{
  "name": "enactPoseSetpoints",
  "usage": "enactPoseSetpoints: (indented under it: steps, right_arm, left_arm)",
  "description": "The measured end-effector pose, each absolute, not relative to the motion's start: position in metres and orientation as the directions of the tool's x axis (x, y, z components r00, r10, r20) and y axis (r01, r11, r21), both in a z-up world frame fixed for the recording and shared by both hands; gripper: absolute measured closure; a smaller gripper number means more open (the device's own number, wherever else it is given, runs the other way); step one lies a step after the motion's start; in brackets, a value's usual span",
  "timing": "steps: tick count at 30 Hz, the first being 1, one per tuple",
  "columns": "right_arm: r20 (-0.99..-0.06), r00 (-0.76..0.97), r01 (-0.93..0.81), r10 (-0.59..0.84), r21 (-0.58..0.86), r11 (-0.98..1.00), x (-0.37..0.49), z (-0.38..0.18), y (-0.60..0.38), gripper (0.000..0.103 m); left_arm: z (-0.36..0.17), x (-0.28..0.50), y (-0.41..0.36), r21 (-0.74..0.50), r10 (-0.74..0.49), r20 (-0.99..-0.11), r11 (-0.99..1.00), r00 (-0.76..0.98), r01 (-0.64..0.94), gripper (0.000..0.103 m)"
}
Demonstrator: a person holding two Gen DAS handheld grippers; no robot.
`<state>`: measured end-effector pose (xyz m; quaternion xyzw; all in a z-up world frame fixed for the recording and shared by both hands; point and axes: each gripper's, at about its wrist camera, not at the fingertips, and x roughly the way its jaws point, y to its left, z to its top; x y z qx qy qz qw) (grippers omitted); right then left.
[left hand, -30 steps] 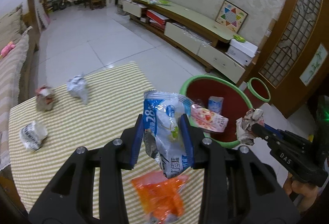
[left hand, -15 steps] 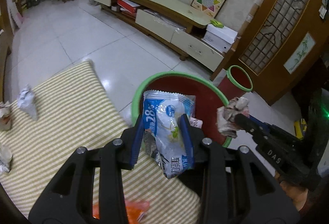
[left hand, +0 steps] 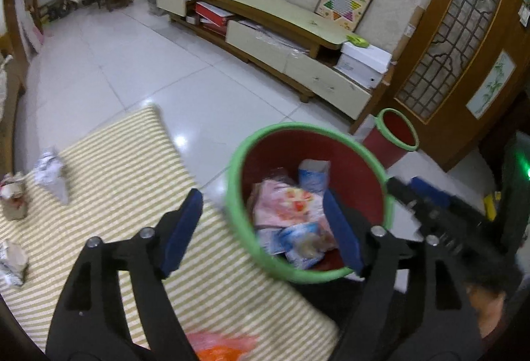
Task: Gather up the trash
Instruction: 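Open both tools over the bin to drop the packet and paper, then move both open tools back over the table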
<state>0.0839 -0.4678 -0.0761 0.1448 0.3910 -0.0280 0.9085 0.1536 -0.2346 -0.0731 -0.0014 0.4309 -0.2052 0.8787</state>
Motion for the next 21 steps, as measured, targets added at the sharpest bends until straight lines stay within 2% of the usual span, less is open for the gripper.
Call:
enactPoseSetpoints:
  steps: [6,13,17,21]
  right_arm:
    - [-0.738,0.665,0.1,0.118,0.244,0.965,0.069,-0.077,-0.439,0.043]
    - [-0.78,0.605,0.079,0.161,0.259,0.963,0.057,-0.101,-0.4,0.042]
    - [-0.806,0.571,0.085,0.159,0.251,0.964,0.05,-0.116,-0.382,0.042]
    - [-0.819,0.55,0.097,0.163,0.257,0.962,0.043,-0.123,-0.374,0.042]
  left_arm:
    - [-0.086,0.136,-0.134,-0.033,-0.145,-0.77,0.982,0.622,0.188,0.018]
    - [-0.118,0.133,0.037,0.026,0.147,-0.828,0.974,0.542,-0.225,0.014]
    - [-0.136,0.13,0.093,-0.047,0.14,-0.864,0.934,0.483,-0.355,0.013]
    - [-0.145,0.135,0.107,-0.095,0.103,-0.866,0.927,0.489,-0.364,0.008]
